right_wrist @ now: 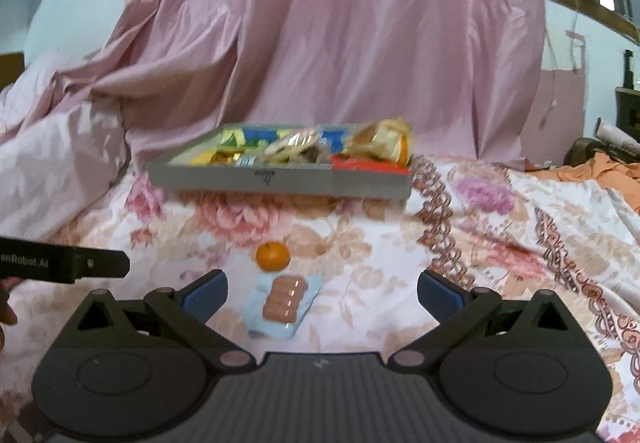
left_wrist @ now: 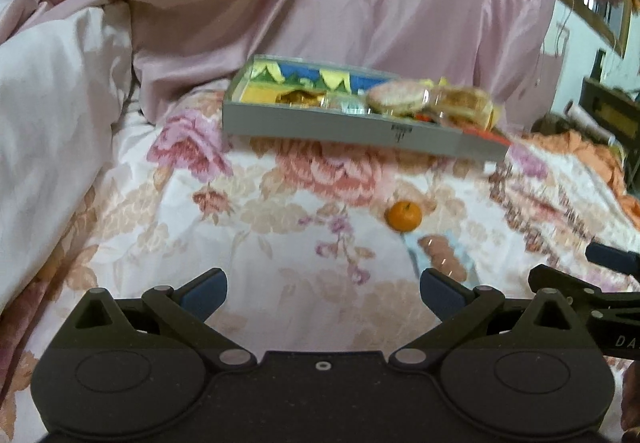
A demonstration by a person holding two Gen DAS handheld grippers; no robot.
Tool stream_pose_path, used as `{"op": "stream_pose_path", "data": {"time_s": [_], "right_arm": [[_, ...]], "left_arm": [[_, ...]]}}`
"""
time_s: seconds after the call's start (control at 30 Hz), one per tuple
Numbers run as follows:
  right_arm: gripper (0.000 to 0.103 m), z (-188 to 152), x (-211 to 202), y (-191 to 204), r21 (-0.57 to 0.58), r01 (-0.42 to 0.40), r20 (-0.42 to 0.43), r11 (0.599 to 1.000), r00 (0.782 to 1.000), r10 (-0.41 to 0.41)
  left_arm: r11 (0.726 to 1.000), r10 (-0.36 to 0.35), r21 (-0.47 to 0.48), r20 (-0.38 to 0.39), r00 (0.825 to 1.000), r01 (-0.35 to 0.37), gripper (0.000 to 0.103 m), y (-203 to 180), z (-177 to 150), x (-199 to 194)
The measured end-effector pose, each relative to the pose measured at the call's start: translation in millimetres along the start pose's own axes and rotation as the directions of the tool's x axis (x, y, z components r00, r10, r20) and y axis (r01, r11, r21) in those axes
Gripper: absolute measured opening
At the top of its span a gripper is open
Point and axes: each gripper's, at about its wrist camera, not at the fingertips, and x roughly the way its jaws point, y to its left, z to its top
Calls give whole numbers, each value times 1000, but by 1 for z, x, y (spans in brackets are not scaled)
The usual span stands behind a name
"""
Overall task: Organize snacks
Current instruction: 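Move both tools back toward the orange and the blue-wrapped sweets pack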
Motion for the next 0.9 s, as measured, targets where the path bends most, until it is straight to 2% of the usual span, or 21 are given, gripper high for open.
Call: {"op": "stream_pose_path", "data": {"time_s": [0.5, 0.9], "right_arm": [[103, -22, 35, 15, -51, -47, -133, 998, 990, 40], [103, -21, 68, 14, -24, -50, -180, 998, 983, 45]], "left_arm": [[999, 43, -11, -83, 996, -44, 102, 11, -12, 23], [997, 44, -63, -87, 995, -49, 102, 18, -10, 37]]}}
